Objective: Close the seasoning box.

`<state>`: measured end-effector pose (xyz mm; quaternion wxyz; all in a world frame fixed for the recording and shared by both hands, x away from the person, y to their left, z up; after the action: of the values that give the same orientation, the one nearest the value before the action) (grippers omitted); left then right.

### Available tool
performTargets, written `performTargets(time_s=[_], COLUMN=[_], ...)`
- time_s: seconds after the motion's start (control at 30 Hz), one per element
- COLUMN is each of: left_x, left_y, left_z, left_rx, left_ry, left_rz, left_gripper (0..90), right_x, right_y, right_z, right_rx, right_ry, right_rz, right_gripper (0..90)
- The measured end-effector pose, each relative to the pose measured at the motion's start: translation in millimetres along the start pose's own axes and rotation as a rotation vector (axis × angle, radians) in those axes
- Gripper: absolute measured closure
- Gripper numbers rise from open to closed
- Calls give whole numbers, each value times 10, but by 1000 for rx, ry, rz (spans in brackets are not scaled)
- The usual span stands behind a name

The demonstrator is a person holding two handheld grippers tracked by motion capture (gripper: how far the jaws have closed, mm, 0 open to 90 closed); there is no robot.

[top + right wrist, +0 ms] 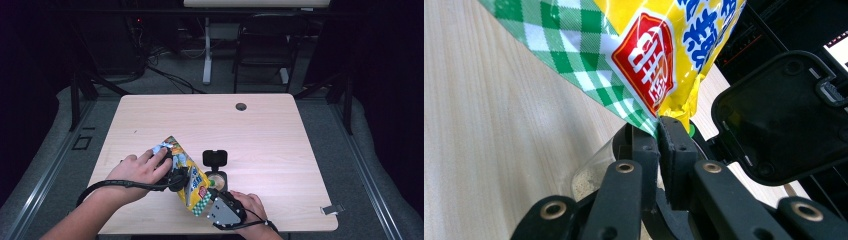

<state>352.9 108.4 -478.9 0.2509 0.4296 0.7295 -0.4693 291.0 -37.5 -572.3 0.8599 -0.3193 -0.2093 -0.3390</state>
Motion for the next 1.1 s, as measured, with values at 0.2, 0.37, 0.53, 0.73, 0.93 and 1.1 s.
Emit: performTargets(time_s=[0.2,0.37,0.53,0.73,0.93,1.1], left_x=[-5,-16,-30,-48,-59,-61], left_y=[-7,-17,-19,-21,-30,-33], left_z=[3,0,6,22,20,17], left_rx=[-2,-7,-10,-4,-9,-13], left_ry=[2,13,20,22,32,38], left_rz=[-2,-3,6,13,13,11], left_gripper=[662,663,663,662,663,663], right_x=[1,-4,1,9,9,4], right_y=[4,5,4,1,2,6], right_z=[1,4,1,-5,-5,-1], right_rx=[4,9,6,2,3,8], right_ry=[4,8,8,8,9,14], right_rz=[-1,2,2,1,1,1], right_gripper=[862,863,862,862,862,862])
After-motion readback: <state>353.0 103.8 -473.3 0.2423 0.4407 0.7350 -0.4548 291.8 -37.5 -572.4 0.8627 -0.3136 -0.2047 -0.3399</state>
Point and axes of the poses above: each handheld gripper's, and its own axes: y roughly forward along the jaws, z roughly out of its top, x roughly to its right, the point moved 9 cm from there along y, roughly forward along the jaws, and after that the axes turned 1 degree about x, right-handed, at the moved point
